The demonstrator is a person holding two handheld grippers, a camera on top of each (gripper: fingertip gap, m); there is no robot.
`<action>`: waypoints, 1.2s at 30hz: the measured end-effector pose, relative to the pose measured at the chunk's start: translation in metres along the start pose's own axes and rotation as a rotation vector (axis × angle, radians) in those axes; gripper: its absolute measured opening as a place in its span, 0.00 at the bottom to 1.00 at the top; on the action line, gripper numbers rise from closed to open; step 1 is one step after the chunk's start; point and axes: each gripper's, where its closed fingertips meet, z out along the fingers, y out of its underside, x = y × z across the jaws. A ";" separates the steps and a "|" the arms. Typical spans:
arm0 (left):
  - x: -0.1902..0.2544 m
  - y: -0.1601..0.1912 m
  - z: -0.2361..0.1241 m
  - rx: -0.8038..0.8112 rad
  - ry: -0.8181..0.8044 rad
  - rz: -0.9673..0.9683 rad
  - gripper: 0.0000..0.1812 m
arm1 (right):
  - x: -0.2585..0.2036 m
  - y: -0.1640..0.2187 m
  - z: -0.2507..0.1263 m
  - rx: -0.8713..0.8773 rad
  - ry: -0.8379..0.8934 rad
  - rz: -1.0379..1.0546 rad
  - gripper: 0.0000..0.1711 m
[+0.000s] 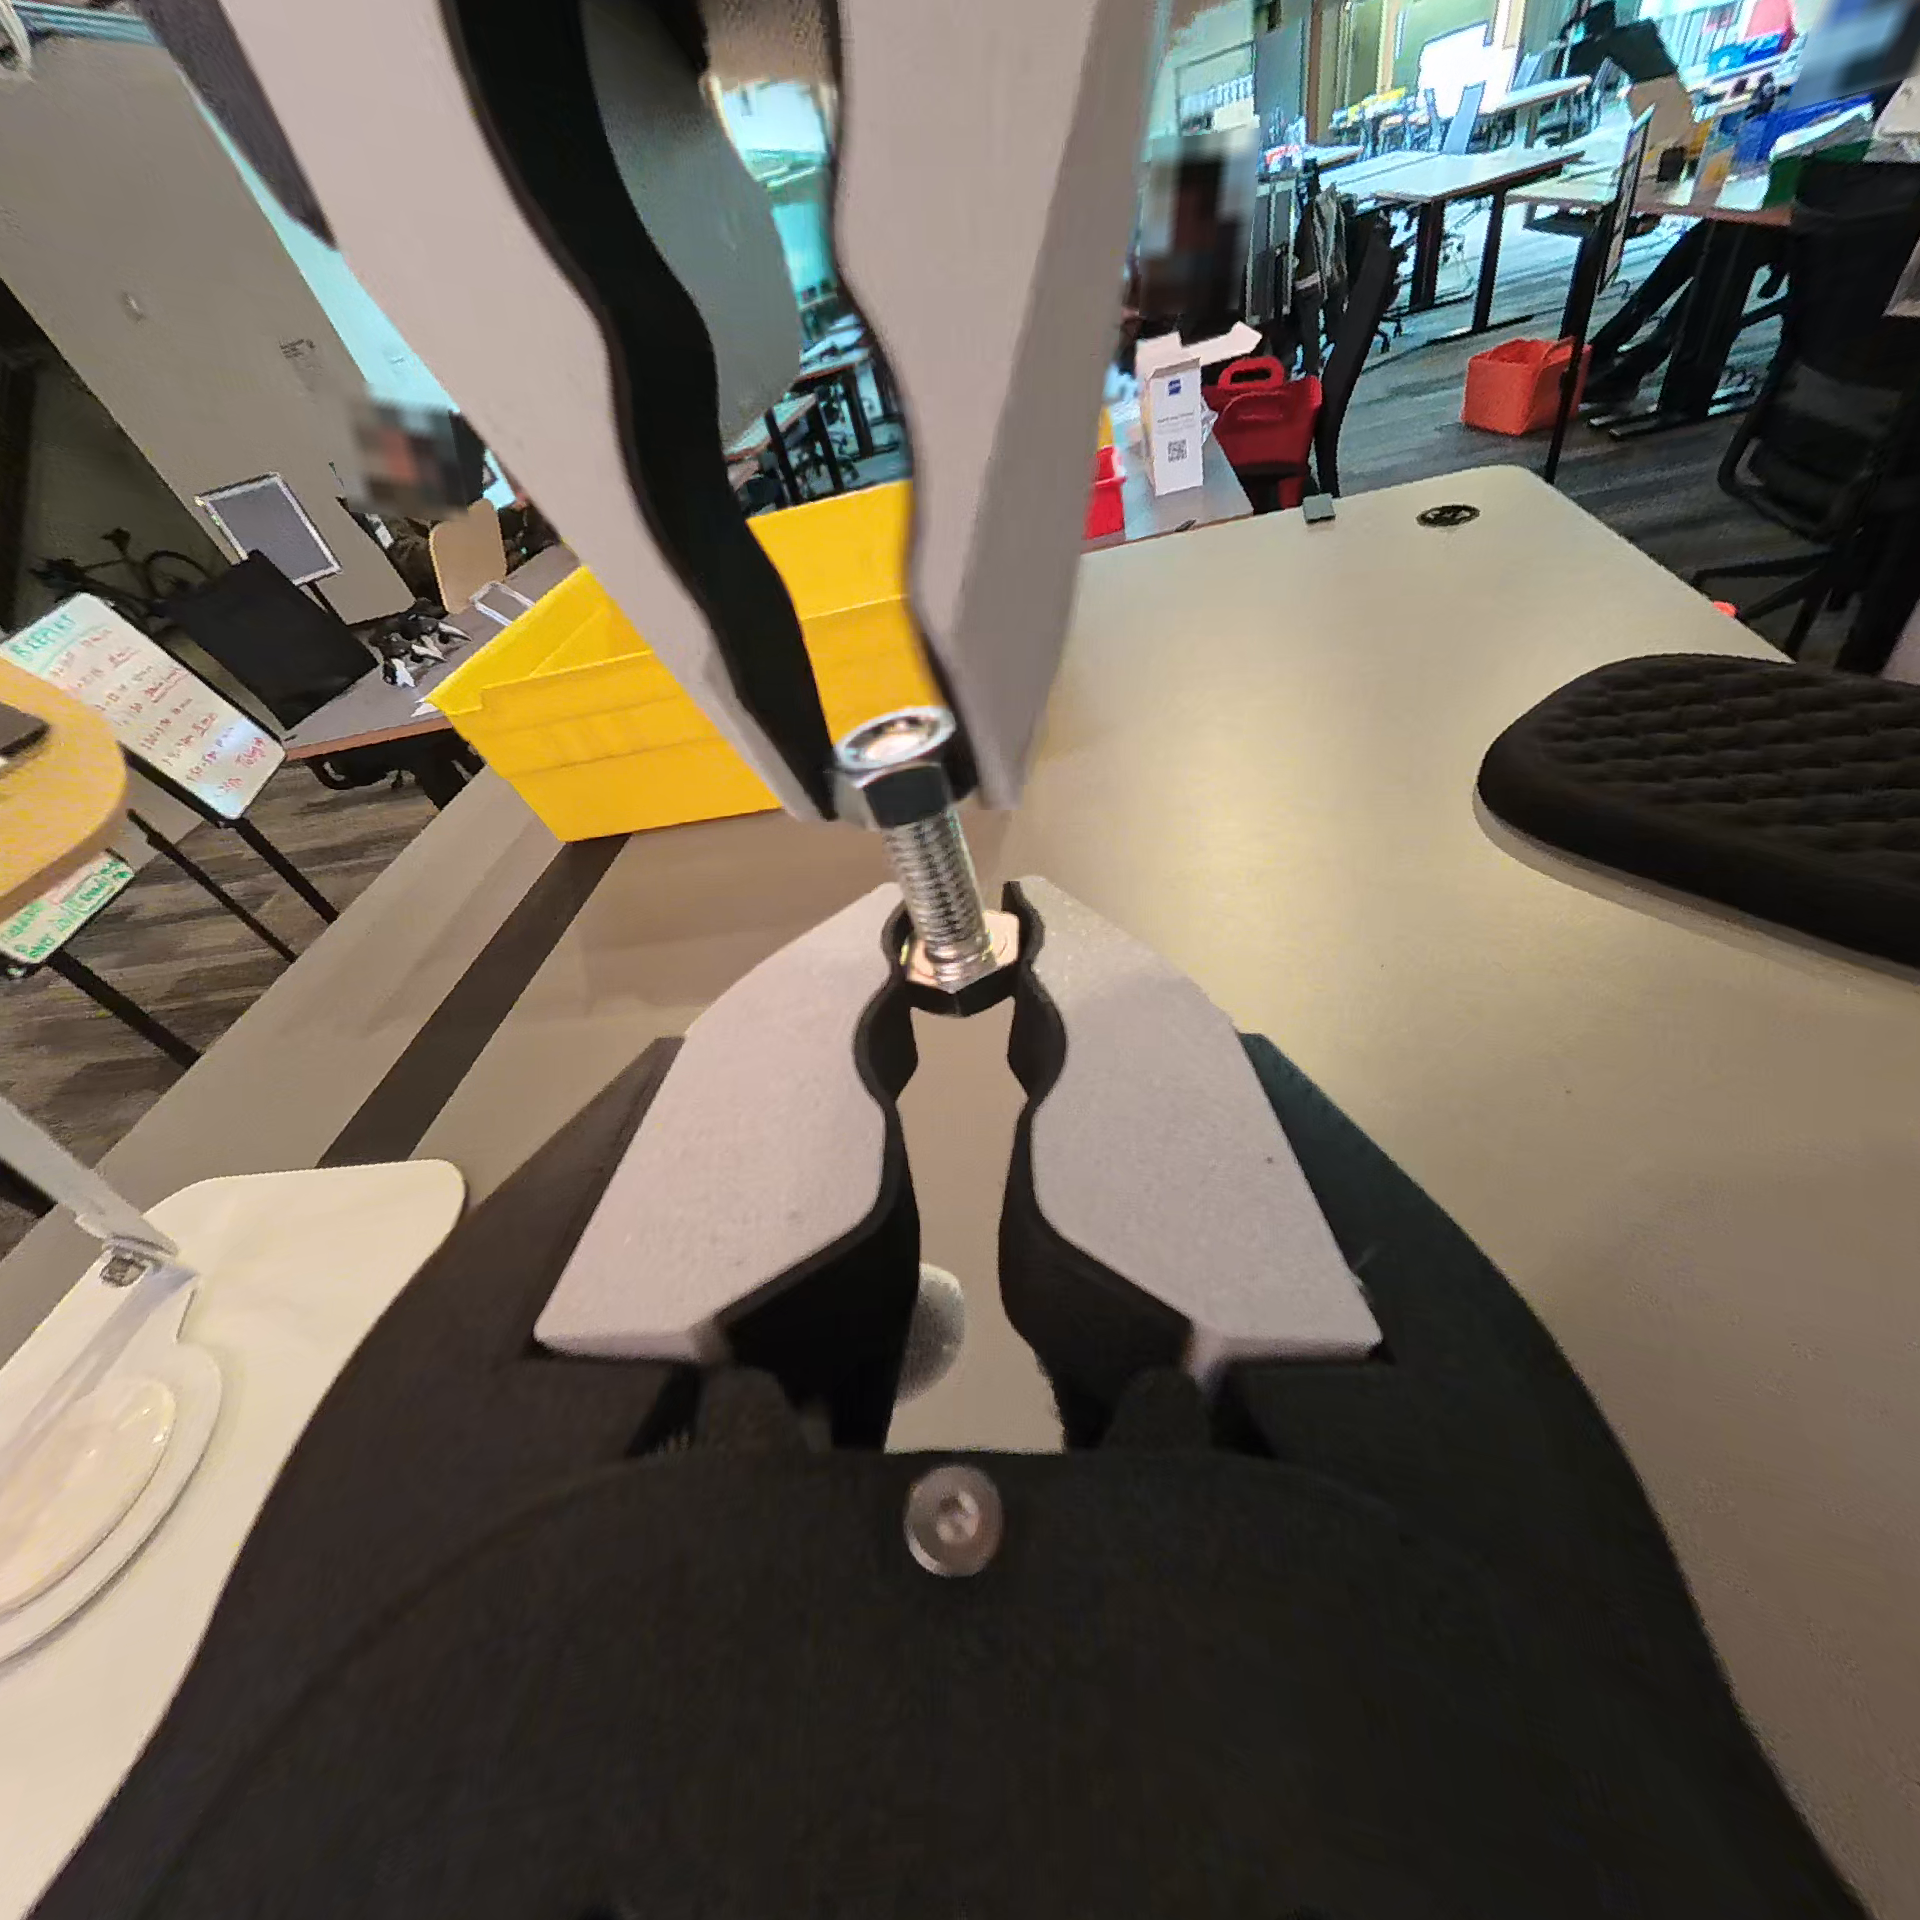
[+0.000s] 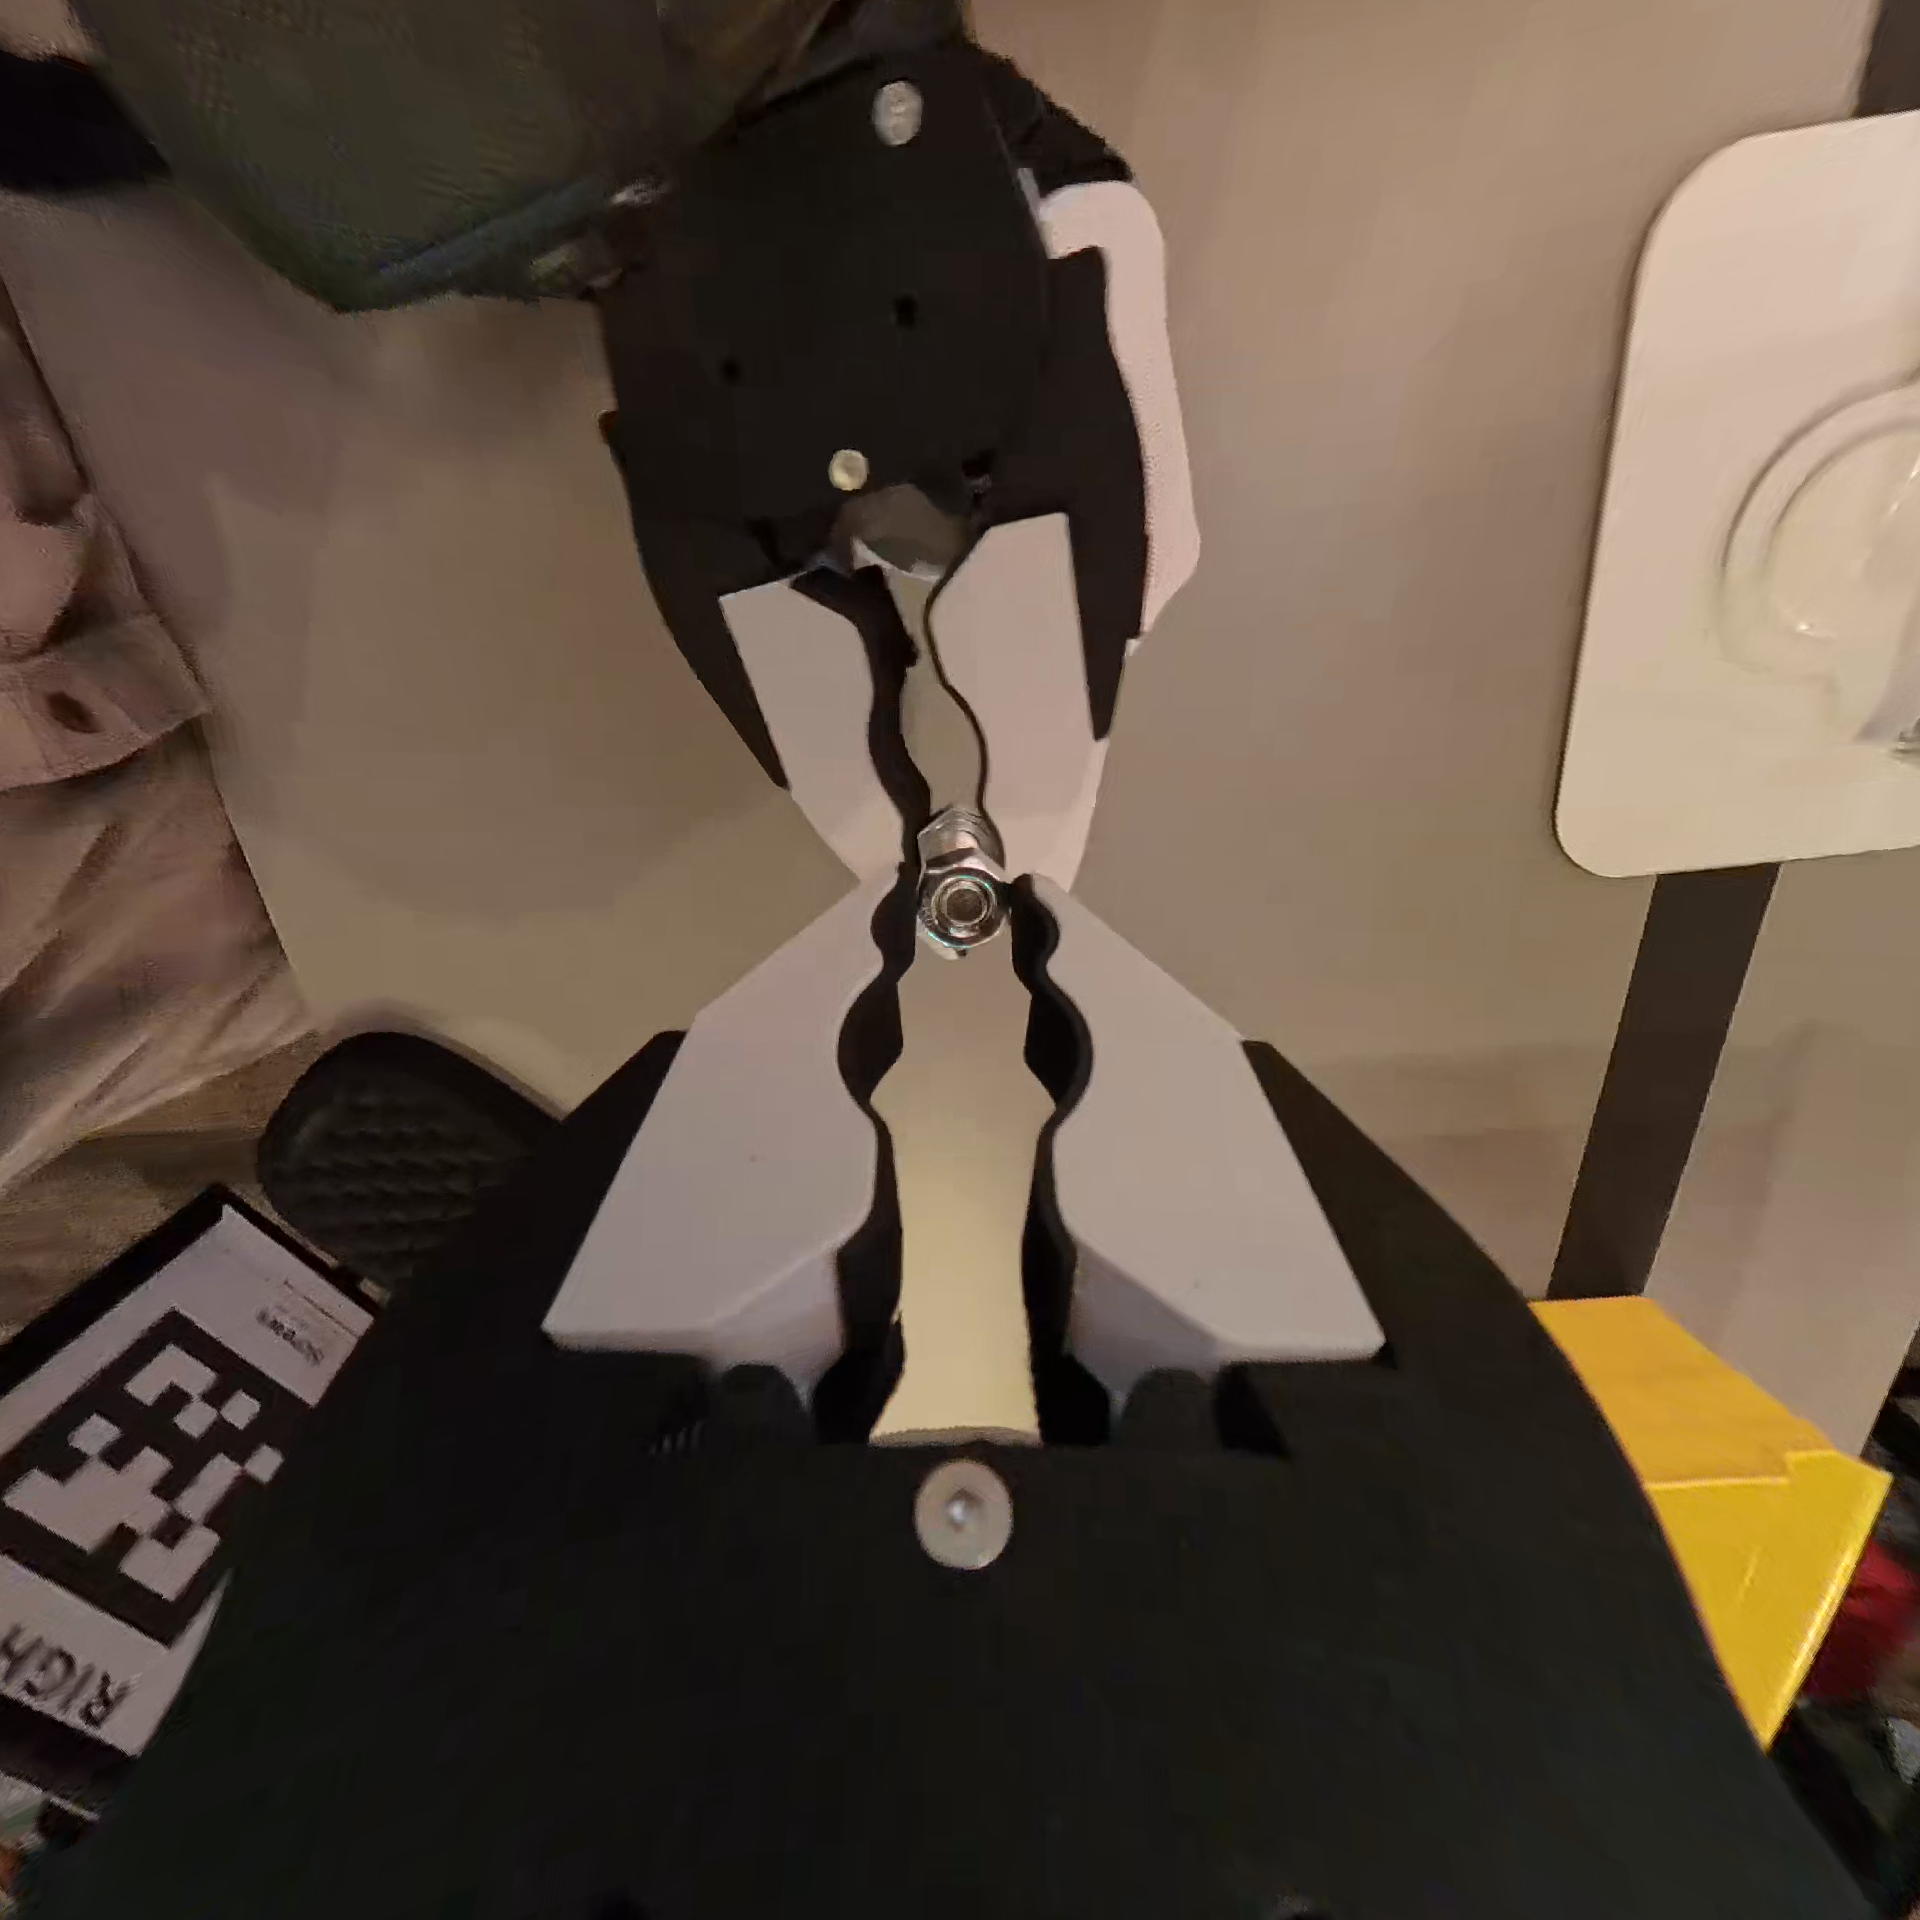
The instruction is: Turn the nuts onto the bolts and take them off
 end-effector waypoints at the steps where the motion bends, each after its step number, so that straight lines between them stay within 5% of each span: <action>1: 0.002 -0.002 0.000 0.007 0.011 -0.004 0.08 | -0.006 0.002 0.001 -0.011 -0.024 -0.050 0.17; 4: 0.006 -0.004 -0.001 0.015 0.034 -0.008 0.08 | -0.003 0.007 -0.002 -0.051 0.058 -0.332 0.32; 11: 0.015 -0.009 -0.002 0.038 0.093 -0.023 0.08 | -0.011 -0.007 -0.013 -0.011 0.188 -0.920 0.19; 15: 0.016 -0.011 -0.002 0.044 0.095 -0.019 0.08 | -0.012 -0.003 -0.011 -0.044 0.182 -0.991 0.12; 22: 0.012 -0.011 -0.003 0.042 0.070 -0.010 0.08 | -0.011 -0.004 -0.010 -0.031 0.151 -0.869 0.09; 32: 0.002 -0.001 0.000 -0.005 0.001 0.010 0.08 | 0.002 -0.003 -0.004 0.004 0.019 0.028 0.09; 35: 0.003 -0.001 0.002 -0.006 0.004 0.012 0.08 | 0.001 0.004 -0.004 -0.011 0.017 -0.025 0.11; 36: 0.004 -0.002 0.001 -0.005 0.007 0.013 0.08 | 0.007 0.010 -0.006 -0.051 0.067 -0.100 0.21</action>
